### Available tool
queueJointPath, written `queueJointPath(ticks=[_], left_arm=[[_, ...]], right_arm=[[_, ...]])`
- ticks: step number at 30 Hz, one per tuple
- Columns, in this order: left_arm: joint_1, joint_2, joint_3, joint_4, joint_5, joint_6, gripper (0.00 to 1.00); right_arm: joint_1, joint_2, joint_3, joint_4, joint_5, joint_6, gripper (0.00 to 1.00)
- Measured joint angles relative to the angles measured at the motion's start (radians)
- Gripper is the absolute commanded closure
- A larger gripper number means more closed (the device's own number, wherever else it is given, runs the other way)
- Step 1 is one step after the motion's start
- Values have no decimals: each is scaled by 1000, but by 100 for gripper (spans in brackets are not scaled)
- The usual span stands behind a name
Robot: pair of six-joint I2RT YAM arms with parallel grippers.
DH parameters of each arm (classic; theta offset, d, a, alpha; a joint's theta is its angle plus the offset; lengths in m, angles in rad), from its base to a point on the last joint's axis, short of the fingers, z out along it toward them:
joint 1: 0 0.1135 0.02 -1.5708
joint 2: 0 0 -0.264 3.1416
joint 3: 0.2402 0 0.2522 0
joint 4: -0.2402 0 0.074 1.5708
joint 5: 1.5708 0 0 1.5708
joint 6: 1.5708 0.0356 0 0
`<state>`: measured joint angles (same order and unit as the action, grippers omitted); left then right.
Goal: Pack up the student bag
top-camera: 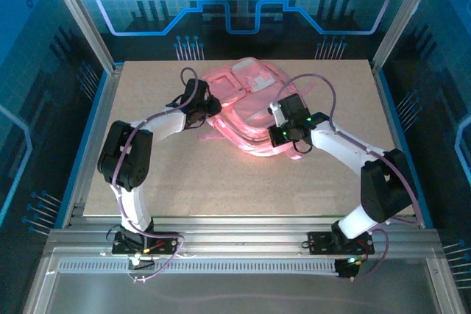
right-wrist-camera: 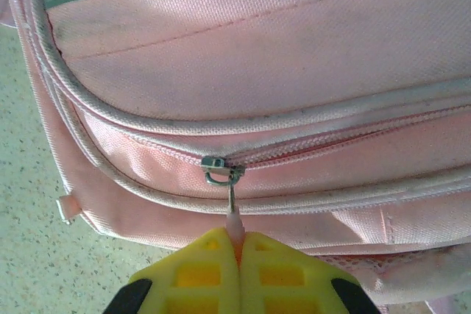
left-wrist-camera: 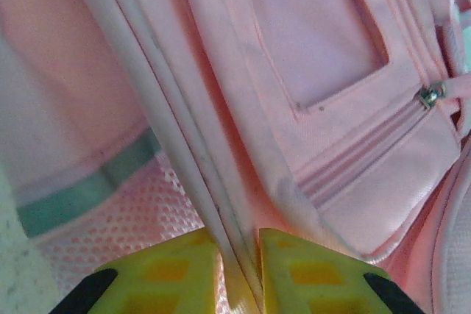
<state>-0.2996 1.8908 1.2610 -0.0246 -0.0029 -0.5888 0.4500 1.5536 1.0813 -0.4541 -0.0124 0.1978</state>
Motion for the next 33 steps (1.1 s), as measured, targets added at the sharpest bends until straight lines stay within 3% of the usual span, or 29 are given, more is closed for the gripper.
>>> queueJointPath(ticks=[2, 5, 12, 16, 21, 24, 28, 30, 33], left_arm=[[13, 1, 27, -17, 0, 16, 47], [34, -13, 41, -34, 18, 10, 31], [16, -235, -139, -68, 79, -98, 21], [-50, -383, -281, -47, 66, -218, 21], [-148, -417, -413, 16, 5, -357, 20], [-171, -403, -434, 48, -37, -402, 22], [-182, -332, -415, 123, -80, -427, 35], [-188, -285, -411, 152, -84, -431, 45], [-192, -215, -404, 184, -81, -426, 69]], right_arm=[[-9, -3, -11, 4, -32, 11, 100], [-13, -3, -16, 23, -94, 45, 100], [10, 100, 79, 70, -245, 126, 100], [54, 179, 174, 93, -292, 147, 100], [87, 211, 215, 124, -318, 164, 100], [95, 211, 210, 140, -324, 181, 100], [98, 203, 168, 184, -337, 210, 100], [98, 198, 142, 200, -333, 222, 100], [98, 195, 108, 205, -310, 224, 100]])
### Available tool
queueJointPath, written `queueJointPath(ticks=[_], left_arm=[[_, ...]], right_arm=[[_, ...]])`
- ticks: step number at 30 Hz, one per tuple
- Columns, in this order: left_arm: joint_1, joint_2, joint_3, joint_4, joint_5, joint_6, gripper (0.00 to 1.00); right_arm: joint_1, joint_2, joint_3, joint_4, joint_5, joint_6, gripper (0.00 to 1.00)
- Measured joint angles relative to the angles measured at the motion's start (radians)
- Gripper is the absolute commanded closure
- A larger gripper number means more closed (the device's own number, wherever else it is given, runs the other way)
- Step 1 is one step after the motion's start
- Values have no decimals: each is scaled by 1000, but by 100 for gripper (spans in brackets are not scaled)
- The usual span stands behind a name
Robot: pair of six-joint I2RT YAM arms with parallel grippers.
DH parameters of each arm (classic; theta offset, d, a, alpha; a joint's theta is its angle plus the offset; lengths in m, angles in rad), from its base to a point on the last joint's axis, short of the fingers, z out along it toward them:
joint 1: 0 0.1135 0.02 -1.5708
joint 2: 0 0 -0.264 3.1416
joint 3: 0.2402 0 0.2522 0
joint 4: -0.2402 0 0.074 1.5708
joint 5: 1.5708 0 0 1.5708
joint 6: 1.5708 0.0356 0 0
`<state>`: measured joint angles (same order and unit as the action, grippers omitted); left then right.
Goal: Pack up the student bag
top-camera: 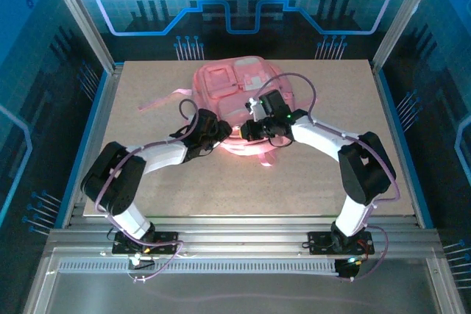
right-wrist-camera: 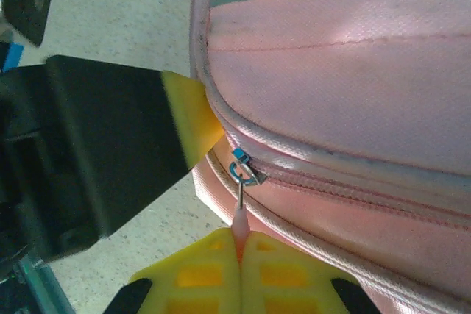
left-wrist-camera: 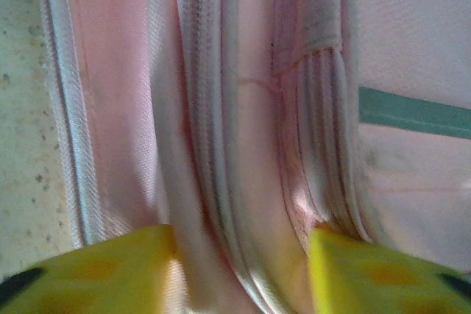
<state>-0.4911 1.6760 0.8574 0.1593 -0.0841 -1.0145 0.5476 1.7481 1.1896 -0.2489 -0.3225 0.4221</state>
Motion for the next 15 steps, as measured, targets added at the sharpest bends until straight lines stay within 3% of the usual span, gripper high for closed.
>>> queueJointPath(ticks=[3, 4, 11, 15], left_arm=[[3, 45, 17, 5, 3, 22, 97], [4, 50, 25, 3, 7, 29, 100], [20, 34, 80, -50, 39, 126, 100], [76, -1, 99, -95, 23, 190, 100]], right_arm=[[0, -8, -24, -6, 30, -15, 100], [0, -15, -33, -8, 43, -26, 100], [-55, -116, -82, -57, 190, -113, 100], [-150, -171, -94, -133, 290, -116, 100]])
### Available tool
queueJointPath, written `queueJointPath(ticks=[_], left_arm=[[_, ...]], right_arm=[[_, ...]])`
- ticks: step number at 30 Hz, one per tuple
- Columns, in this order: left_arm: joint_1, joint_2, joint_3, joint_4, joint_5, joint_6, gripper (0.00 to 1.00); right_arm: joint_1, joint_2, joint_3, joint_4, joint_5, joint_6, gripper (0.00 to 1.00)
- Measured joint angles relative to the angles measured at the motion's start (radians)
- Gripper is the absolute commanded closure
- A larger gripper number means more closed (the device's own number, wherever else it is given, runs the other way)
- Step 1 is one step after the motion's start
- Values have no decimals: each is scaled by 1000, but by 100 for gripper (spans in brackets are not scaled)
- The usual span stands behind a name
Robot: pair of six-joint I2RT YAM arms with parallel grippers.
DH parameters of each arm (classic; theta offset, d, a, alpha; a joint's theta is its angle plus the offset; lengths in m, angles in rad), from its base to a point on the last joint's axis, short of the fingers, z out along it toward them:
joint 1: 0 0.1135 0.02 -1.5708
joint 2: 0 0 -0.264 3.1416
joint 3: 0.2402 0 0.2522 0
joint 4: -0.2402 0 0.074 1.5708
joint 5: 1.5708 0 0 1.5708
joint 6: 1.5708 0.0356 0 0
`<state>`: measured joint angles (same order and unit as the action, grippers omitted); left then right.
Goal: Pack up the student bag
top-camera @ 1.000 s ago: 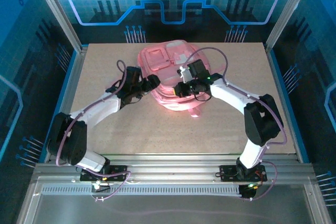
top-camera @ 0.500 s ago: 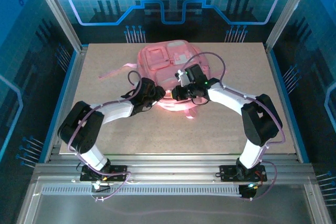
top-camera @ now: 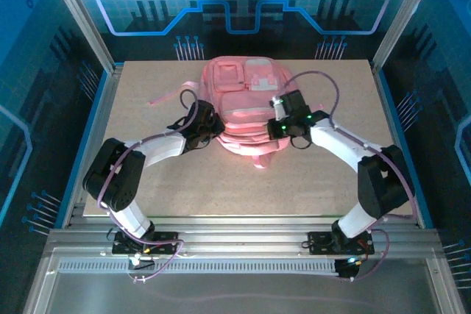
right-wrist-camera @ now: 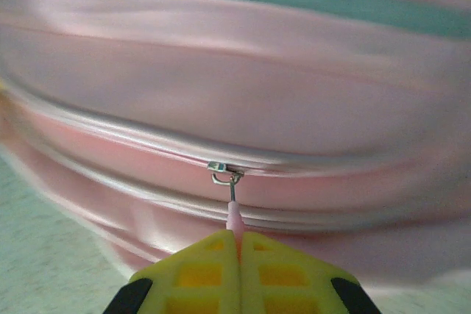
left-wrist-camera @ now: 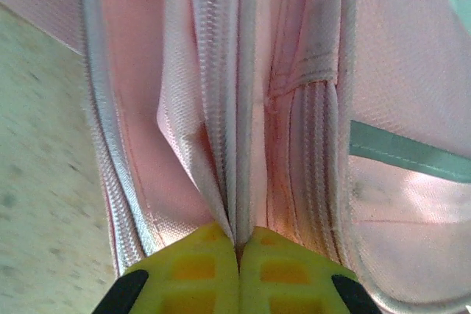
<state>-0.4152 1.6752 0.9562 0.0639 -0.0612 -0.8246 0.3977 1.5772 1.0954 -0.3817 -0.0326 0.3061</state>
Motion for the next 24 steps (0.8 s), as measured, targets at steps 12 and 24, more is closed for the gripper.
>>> queueJointPath(ticks=[12, 24], left_arm=[[152, -34, 138, -150, -42, 102, 22], [-90, -239, -62, -126, -60, -159, 13]], right_arm=[[-107, -51, -15, -13, -33, 14, 100], [-39, -9, 2, -11, -79, -125, 59]])
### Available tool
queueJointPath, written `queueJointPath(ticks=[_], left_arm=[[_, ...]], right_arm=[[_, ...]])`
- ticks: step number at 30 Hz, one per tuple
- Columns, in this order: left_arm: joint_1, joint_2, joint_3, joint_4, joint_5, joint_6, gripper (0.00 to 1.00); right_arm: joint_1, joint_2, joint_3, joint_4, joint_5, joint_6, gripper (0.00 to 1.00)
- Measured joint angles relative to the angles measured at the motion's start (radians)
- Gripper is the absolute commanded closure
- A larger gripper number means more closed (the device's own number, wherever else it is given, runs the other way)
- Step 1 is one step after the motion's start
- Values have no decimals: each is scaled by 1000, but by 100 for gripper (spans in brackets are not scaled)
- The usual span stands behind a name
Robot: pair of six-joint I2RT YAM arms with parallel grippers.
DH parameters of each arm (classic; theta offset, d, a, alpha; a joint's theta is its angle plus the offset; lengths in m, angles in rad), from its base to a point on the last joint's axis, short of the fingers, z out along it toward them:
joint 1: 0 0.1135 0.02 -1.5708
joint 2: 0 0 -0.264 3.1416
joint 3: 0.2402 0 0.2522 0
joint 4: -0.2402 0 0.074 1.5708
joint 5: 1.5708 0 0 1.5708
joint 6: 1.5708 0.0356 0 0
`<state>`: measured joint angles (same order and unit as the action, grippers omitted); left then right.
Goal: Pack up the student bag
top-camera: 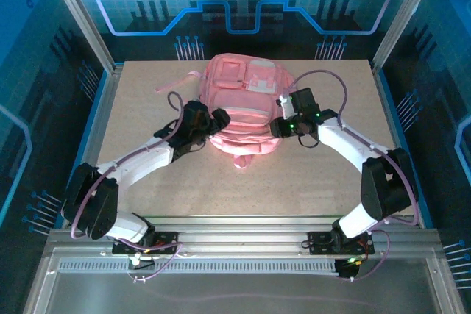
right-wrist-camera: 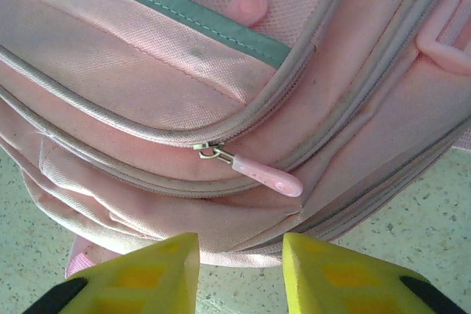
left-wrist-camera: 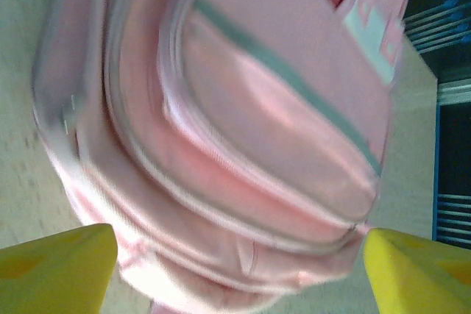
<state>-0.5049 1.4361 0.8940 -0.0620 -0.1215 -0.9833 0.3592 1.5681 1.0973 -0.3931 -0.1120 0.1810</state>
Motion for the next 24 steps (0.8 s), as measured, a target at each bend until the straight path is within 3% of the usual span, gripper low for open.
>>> queueJointPath(ticks=[4, 10, 17, 21, 24], left_arm=[[-71, 9, -46, 16, -29, -101, 13], [-109, 79, -49, 71, -47, -201, 13], [-124, 150, -49, 120, -70, -303, 15], [-124, 188, -49, 146, -93, -323, 26], [-121, 219, -49, 156, -107, -320, 52]], right_arm=[[-4, 13, 26, -10, 3, -120, 53], [-38, 88, 85, -10, -40, -254, 48], [-38, 201, 135, 6, -118, -325, 53], [-33, 260, 166, -15, -136, -342, 67], [-24, 267, 169, -26, -137, -345, 78]])
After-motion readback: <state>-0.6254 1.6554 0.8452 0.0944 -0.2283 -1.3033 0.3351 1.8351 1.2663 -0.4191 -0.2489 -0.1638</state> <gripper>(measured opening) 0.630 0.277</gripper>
